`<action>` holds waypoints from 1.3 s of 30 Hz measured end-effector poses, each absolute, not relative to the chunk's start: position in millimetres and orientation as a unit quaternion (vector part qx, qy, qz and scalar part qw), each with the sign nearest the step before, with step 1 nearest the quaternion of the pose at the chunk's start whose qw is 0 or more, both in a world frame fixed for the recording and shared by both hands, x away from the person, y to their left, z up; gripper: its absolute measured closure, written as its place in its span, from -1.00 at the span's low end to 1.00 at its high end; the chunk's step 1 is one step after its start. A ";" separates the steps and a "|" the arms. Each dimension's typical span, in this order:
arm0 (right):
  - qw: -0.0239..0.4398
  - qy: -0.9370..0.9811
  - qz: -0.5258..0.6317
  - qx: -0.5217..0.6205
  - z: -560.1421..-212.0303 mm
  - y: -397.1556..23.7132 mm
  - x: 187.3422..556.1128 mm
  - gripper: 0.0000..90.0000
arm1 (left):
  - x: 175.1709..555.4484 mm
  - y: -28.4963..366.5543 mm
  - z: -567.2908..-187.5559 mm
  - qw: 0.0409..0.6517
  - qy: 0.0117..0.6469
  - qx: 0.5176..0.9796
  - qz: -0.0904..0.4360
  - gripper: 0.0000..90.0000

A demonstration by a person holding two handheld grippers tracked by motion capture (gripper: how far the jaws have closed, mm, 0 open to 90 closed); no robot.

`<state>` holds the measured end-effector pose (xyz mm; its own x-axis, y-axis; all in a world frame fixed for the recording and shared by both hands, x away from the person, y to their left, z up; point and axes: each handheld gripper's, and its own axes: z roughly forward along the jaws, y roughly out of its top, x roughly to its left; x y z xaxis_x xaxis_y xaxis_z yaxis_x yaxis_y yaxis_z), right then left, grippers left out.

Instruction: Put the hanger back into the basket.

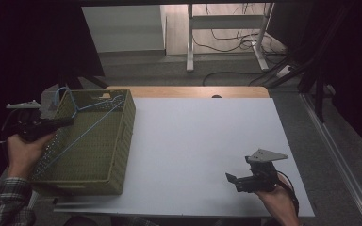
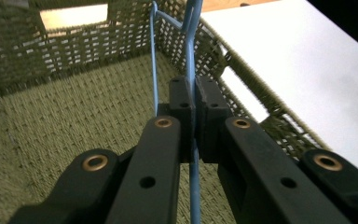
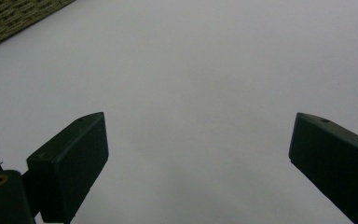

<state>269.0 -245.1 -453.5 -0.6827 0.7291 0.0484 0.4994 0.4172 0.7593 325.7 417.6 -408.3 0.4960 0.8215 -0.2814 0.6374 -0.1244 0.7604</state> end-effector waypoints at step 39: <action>0.145 0.832 0.388 0.369 -457.7 -245.2 270.3 -0.91 | 324.6 388.1 -432.3 0.379 0.537 0.737 0.157 -0.17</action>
<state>270.3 -245.2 -457.7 -0.6859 0.7263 0.0450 0.5018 0.4273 0.7521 324.6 388.1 -432.3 0.3738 0.9108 -0.1752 0.6723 -0.1359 0.7277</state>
